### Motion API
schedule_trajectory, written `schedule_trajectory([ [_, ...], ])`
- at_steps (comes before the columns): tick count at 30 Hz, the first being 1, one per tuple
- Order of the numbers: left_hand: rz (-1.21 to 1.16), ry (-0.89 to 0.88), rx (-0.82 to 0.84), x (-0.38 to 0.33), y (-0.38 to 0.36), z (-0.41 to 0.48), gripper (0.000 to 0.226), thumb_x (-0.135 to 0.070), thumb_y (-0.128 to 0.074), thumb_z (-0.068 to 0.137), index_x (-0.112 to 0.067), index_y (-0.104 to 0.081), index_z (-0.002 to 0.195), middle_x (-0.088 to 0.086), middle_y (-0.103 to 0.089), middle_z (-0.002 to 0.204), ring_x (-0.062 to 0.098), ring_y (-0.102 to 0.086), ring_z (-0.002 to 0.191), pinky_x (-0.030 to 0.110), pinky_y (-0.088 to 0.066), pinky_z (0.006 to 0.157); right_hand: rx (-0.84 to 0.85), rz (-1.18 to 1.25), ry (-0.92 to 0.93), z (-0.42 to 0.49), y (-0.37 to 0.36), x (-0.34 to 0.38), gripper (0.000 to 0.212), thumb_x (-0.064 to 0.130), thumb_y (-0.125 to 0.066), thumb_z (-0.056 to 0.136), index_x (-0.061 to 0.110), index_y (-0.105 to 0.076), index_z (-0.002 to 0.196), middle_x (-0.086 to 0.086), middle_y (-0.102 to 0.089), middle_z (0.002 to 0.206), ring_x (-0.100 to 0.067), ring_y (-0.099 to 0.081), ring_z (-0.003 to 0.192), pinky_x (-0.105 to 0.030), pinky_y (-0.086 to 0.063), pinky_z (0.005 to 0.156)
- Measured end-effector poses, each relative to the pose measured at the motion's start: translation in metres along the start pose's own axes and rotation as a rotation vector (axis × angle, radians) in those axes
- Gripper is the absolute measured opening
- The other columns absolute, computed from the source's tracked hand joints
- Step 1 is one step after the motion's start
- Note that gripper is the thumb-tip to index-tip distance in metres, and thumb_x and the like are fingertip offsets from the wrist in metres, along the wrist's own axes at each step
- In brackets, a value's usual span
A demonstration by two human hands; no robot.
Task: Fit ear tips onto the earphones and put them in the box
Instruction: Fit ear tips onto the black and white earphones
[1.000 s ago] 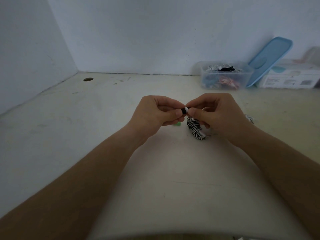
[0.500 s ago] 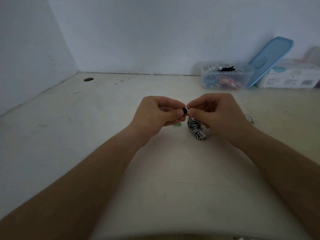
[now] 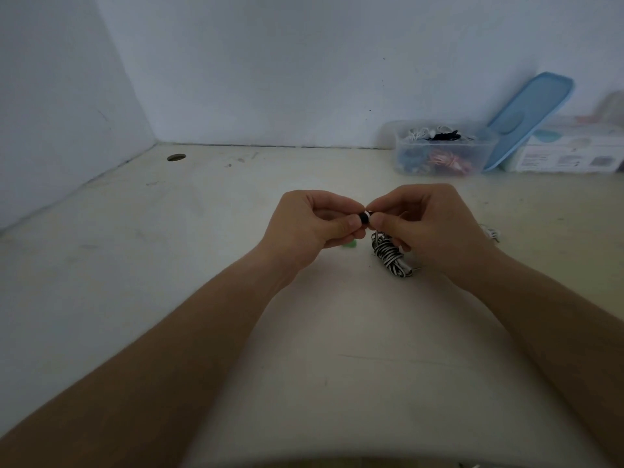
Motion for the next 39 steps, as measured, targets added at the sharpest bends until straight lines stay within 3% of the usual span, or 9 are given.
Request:
schedule_trajectory([
  [8,0.018,-0.061,0.038,-0.006,0.000,0.002,0.015,0.004,-0.069,0.086,-0.007,-0.071,0.096,0.008,-0.075,0.083,0.018,-0.074,0.077,0.028,-0.061,0.075,-0.004,0.004,0.008,-0.001,0.004,0.009,0.009,0.010,-0.075,0.085,0.016,-0.077,0.092,0.010,-0.070,0.063,-0.005,-0.055,0.050,-0.017,-0.046,0.051],
  [11,0.084,-0.137,0.057,-0.010,-0.002,0.002,0.021,0.004,-0.067,0.088,-0.010,-0.069,0.104,0.003,-0.075,0.095,0.018,-0.074,0.085,0.025,-0.059,0.074,-0.011,0.003,-0.010,0.000,0.006,0.009,0.010,0.011,-0.075,0.085,0.017,-0.077,0.092,0.009,-0.070,0.064,-0.009,-0.057,0.053,-0.019,-0.047,0.049],
  [16,0.094,-0.201,0.096,-0.012,-0.007,0.002,0.026,0.008,-0.064,0.088,-0.010,-0.071,0.106,0.011,-0.075,0.100,0.023,-0.074,0.090,0.027,-0.059,0.076,-0.053,-0.002,-0.032,0.000,0.014,0.009,0.010,0.017,-0.080,0.080,0.013,-0.074,0.086,-0.001,-0.074,0.068,-0.012,-0.064,0.053,-0.020,-0.050,0.048],
  [20,0.127,-0.217,0.079,-0.010,-0.009,0.002,0.026,0.007,-0.064,0.088,-0.015,-0.072,0.101,0.012,-0.075,0.099,0.025,-0.073,0.090,0.029,-0.060,0.077,-0.130,-0.306,0.023,0.002,0.021,0.007,0.013,0.034,-0.075,0.085,0.023,-0.072,0.080,0.011,-0.071,0.068,0.001,-0.062,0.057,-0.013,-0.048,0.058],
  [23,0.161,-0.222,0.057,-0.009,-0.013,0.002,0.025,0.003,-0.065,0.089,-0.017,-0.072,0.101,0.009,-0.075,0.099,0.025,-0.072,0.089,0.029,-0.060,0.075,-0.060,-0.452,0.005,0.000,0.027,0.012,0.008,0.038,-0.067,0.090,0.032,-0.071,0.087,0.019,-0.068,0.076,0.007,-0.060,0.062,-0.008,-0.039,0.057],
  [26,0.165,-0.237,0.044,-0.011,-0.019,0.001,0.025,0.004,-0.065,0.089,-0.019,-0.073,0.098,0.004,-0.075,0.094,0.019,-0.072,0.083,0.030,-0.060,0.074,0.161,-0.683,-0.087,-0.005,0.019,0.016,0.036,0.063,-0.069,0.072,0.039,-0.063,0.099,0.018,-0.059,0.091,0.002,-0.056,0.077,-0.020,-0.041,0.066],
  [28,0.169,-0.239,0.036,-0.013,-0.023,-0.002,0.026,0.004,-0.065,0.089,-0.019,-0.073,0.096,0.000,-0.075,0.090,0.015,-0.071,0.079,0.033,-0.060,0.073,0.247,-0.882,-0.133,-0.007,0.008,0.018,0.050,0.071,-0.070,0.064,0.033,-0.060,0.094,0.011,-0.057,0.089,-0.004,-0.056,0.079,-0.031,-0.048,0.069],
  [33,0.186,-0.238,-0.025,-0.011,-0.023,-0.004,0.024,0.000,-0.065,0.090,-0.022,-0.073,0.097,-0.004,-0.076,0.091,0.014,-0.070,0.080,0.037,-0.059,0.072,0.283,-0.985,-0.155,-0.006,0.002,0.020,0.032,0.046,-0.073,0.079,0.025,-0.065,0.101,0.002,-0.064,0.097,-0.018,-0.062,0.088,-0.034,-0.054,0.079],
  [39,0.247,-0.218,-0.026,-0.025,-0.029,0.007,0.023,-0.010,-0.064,0.093,-0.025,-0.067,0.111,-0.003,-0.074,0.094,0.017,-0.069,0.082,0.036,-0.057,0.075,0.262,-0.647,-0.126,0.002,0.032,0.038,0.026,0.035,-0.078,0.081,0.023,-0.069,0.102,0.008,-0.068,0.087,-0.001,-0.060,0.069,-0.011,-0.044,0.056],
])
Point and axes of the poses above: each hand's wrist, its own z-axis towards the middle knuckle, its own y-axis out of the back of the hand, x = y × z, the point moved 4 cm from there along z, towards the middle knuckle
